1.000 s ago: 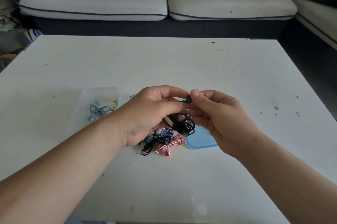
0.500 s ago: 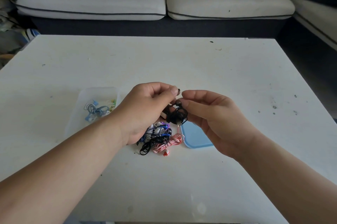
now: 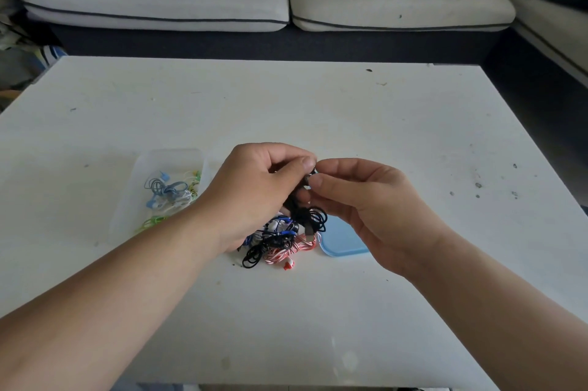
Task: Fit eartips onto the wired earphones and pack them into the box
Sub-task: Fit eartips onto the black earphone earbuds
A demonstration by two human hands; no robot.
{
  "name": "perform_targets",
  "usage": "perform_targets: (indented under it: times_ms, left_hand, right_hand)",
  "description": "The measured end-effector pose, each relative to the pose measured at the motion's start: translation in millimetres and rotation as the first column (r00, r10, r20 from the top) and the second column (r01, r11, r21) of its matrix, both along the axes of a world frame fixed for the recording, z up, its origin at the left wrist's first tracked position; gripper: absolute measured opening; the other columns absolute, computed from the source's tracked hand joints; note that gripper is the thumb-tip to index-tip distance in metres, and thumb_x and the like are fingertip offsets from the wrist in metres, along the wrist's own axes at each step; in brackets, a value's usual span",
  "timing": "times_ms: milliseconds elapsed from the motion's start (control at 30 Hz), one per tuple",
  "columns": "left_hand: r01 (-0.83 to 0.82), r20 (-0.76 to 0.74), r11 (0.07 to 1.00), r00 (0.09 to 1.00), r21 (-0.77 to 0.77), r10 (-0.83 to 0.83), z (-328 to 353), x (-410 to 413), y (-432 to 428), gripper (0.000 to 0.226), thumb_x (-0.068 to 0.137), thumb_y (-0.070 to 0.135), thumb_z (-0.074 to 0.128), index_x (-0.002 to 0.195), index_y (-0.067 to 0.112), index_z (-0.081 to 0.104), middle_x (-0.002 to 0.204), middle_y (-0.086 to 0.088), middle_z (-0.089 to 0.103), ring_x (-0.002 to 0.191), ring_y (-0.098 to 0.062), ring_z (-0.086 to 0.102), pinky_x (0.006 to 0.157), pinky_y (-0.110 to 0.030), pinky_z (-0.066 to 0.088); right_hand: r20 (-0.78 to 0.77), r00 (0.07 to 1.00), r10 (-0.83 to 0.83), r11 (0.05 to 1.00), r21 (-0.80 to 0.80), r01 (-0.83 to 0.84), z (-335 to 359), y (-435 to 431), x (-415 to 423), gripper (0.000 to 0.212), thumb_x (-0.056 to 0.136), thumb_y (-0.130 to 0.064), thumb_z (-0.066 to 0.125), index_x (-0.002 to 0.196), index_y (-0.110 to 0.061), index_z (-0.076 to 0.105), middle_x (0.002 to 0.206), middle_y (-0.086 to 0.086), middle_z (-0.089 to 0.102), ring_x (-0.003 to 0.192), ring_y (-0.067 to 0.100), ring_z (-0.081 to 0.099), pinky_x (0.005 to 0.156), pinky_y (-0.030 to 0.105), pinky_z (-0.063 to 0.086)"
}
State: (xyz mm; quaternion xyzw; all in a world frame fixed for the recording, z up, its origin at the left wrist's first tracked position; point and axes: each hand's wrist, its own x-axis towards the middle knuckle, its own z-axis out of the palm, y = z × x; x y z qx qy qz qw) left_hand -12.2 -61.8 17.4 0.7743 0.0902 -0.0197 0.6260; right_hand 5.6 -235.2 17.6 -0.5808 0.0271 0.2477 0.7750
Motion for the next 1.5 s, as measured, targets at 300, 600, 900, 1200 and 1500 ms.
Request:
perform_targets:
  times_ms: [300, 600, 900, 1200, 1500]
  left_hand:
    - [-0.073, -0.001, 0.988, 0.997, -0.139, 0.074, -1.2, 2.9, 0.4, 0.012, 0.095, 0.010, 0.071, 0.102, 0.018, 0.079, 0.086, -0.008, 0.080, 0.078, -0.021, 0.077, 0.085, -0.038, 0.061]
    - [-0.103, 0.023, 0.990, 0.994, -0.094, 0.106, 3.0, 0.6, -3.7, 0.018, 0.098, 0.014, 0.068, 0.104, 0.026, 0.079, 0.085, 0.003, 0.080, 0.081, -0.012, 0.076, 0.068, -0.025, 0.056]
    - [-0.082, 0.037, 0.992, 0.996, -0.101, 0.086, 2.7, 0.5, -0.1, 0.018, 0.098, 0.016, 0.069, 0.113, 0.024, 0.076, 0.090, 0.002, 0.080, 0.086, -0.010, 0.077, 0.078, -0.027, 0.058]
    - [-0.044, 0.070, 0.993, 0.996, -0.109, 0.052, 3.9, 0.5, 1.3, 0.014, 0.090, 0.017, 0.079, 0.103, 0.023, 0.080, 0.089, 0.001, 0.080, 0.083, -0.013, 0.076, 0.082, -0.029, 0.059]
    - [-0.033, 0.075, 0.999, 0.997, -0.023, 0.034, 6.4, -2.7, -6.1, 0.012, 0.095, 0.023, 0.072, 0.101, 0.030, 0.080, 0.085, 0.002, 0.078, 0.076, -0.007, 0.072, 0.062, -0.014, 0.049]
  right_hand:
    - [0.254, 0.967, -0.016, 0.952, -0.290, 0.092, 1.9, 4.7, -4.5, 0.014, 0.091, -0.004, 0.072, 0.097, -0.014, 0.079, 0.085, 0.001, 0.081, 0.086, 0.014, 0.078, 0.082, 0.023, 0.060]
    - [0.409, 0.912, 0.011, 0.912, -0.379, 0.158, -1.0, 6.4, -5.4, 0.007, 0.094, -0.011, 0.071, 0.094, -0.015, 0.077, 0.082, -0.007, 0.080, 0.082, 0.008, 0.077, 0.076, 0.020, 0.059]
    - [0.169, 0.979, -0.117, 0.968, -0.203, 0.151, 0.7, 6.0, 0.1, 0.011, 0.084, -0.009, 0.081, 0.095, -0.009, 0.077, 0.088, 0.009, 0.080, 0.089, 0.029, 0.078, 0.081, 0.031, 0.061]
    - [0.161, 0.987, -0.024, 0.987, -0.152, 0.049, 3.4, -1.4, 4.1, 0.013, 0.089, 0.000, 0.072, 0.100, -0.003, 0.079, 0.093, 0.015, 0.080, 0.090, 0.027, 0.078, 0.085, 0.032, 0.061]
    - [0.063, 0.997, -0.055, 0.997, -0.058, 0.058, 1.0, -1.9, 4.5, 0.025, 0.084, 0.000, 0.078, 0.108, 0.004, 0.071, 0.097, 0.023, 0.077, 0.085, 0.030, 0.076, 0.074, 0.029, 0.060]
